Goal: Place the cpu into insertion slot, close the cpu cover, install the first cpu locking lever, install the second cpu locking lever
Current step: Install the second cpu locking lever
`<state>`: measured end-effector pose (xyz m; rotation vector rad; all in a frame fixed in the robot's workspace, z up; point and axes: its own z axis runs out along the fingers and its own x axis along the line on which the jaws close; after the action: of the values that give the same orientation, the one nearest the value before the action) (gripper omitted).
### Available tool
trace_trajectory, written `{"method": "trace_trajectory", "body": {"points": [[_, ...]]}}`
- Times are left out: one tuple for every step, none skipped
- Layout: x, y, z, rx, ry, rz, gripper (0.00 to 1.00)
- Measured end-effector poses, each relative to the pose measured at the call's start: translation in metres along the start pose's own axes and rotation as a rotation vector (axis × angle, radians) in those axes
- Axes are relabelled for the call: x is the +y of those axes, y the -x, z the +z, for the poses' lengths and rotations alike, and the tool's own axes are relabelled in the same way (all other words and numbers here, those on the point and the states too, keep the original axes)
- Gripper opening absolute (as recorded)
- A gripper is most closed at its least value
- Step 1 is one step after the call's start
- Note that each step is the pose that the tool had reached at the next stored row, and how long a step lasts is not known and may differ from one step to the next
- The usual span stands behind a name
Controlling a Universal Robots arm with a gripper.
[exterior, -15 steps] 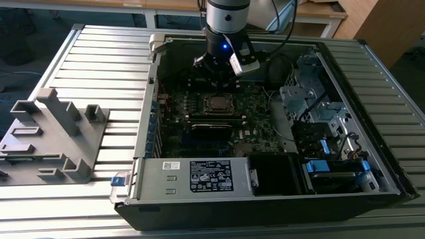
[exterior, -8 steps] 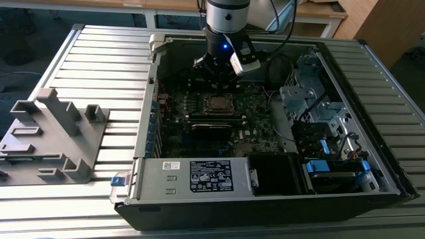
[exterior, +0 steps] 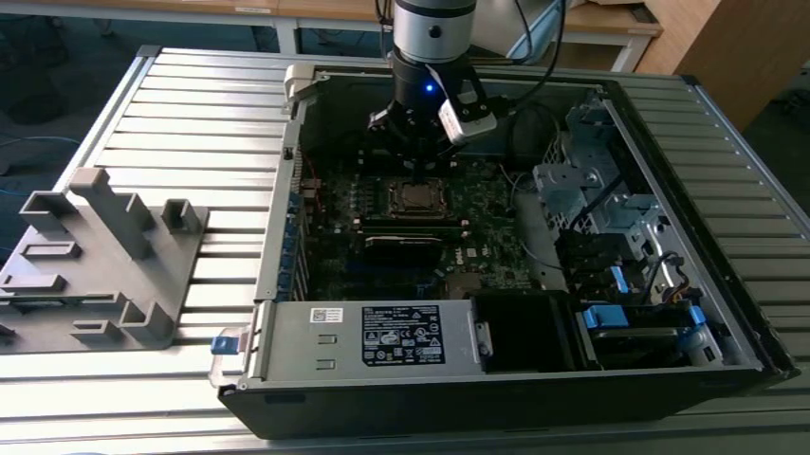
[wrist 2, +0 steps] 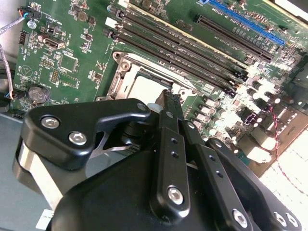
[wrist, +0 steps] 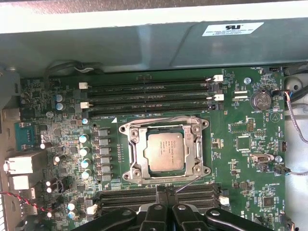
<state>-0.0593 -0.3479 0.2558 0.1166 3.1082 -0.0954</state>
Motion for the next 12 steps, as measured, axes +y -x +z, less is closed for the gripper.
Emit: {"method": "trace_trajectory", "body": {"points": [[0.0,0.0,0.0,0.0,-0.0003,0.0,0.11],[0.0,0.0,0.0,0.0,-0.0005,0.0,0.11],[0.0,0.0,0.0,0.0,-0.0006,0.0,0.11],[-0.0001,0.0,0.0,0.0,-0.0006,0.0,0.11],[-0.0003,0.0,0.0,0.0,-0.0008,0.0,0.11],[-0.0007,0.0001,0.0002,0.0,-0.0007,0.0,0.11],[-0.0012,0.0001,0.0004,0.0,-0.0007,0.0,0.11],[-0.0015,0.0001,0.0009,-0.0001,-0.0006,0.0,0.11],[-0.002,0.0001,0.0015,-0.0001,-0.0005,0.0,0.11],[-0.0028,0.0001,0.0021,0.0,-0.0007,0.0,0.11],[-0.004,0.0002,0.0028,0.0,-0.0007,0.0,0.11],[-0.0059,0.0003,0.0036,-0.0001,-0.0006,0.0,0.11]]}}
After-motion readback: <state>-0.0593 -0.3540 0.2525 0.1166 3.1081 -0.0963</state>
